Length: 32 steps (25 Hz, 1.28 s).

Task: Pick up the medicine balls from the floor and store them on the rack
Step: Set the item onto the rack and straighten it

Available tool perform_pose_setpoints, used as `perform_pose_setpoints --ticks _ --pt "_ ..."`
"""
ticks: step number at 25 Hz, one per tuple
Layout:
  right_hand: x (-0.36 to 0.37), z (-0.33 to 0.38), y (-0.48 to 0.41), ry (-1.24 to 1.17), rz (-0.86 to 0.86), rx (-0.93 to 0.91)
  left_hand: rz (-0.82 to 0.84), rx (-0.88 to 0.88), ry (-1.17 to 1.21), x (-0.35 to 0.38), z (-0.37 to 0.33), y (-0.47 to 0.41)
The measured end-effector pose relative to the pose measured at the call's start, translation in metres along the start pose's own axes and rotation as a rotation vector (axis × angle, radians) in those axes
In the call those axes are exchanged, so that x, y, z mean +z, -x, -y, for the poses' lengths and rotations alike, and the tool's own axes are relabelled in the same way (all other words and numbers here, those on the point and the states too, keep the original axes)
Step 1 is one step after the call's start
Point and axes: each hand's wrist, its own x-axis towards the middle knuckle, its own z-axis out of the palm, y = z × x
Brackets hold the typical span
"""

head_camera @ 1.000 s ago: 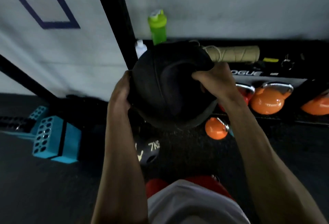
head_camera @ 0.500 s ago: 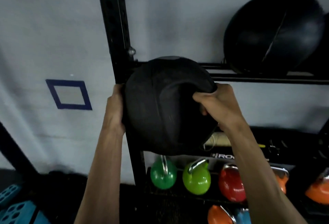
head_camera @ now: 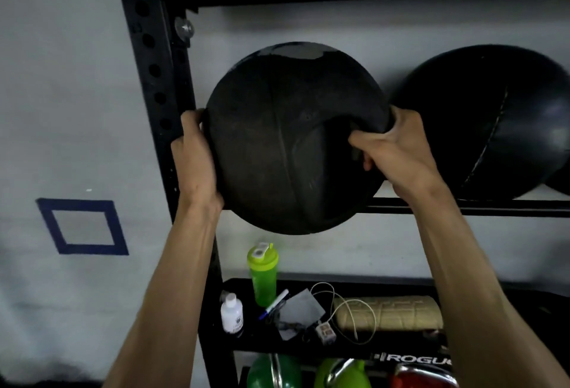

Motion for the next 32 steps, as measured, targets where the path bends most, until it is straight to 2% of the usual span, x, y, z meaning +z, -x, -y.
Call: perform_pose_setpoints --ticks 8,12,14,17,21,25,32 --pt "-0.012 -0.040 -0.042 -0.102 -0.024 0.114 0.106 0.022 -0.105 0.044 0.019 -0.042" --pt "-0.010 -0.052 -0.058 -0.120 -0.157 0.202 0.216 -0.060 -0.248 0.068 0.018 -0.062" --pt "-0.007 -0.056 -0.062 -0.018 -0.249 0.175 0.276 -0.070 -0.293 0.078 0.017 -0.070" --pt "0.002 -0.064 -0.065 0.294 -0.347 0.049 0.348 -0.127 -0.245 0.085 0.022 -0.081" --pt "0.012 -0.073 -0.072 0.533 -0.367 -0.105 0.409 -0.159 -0.233 0.087 0.038 -0.093" --pt "0.019 -0.084 -0.085 0.446 -0.293 -0.060 0.341 -0.197 -0.230 0.087 0.059 -0.096" --pt "0.039 -0.089 -0.082 0.322 -0.336 -0.115 0.308 -0.208 -0.176 0.066 0.077 -0.094"
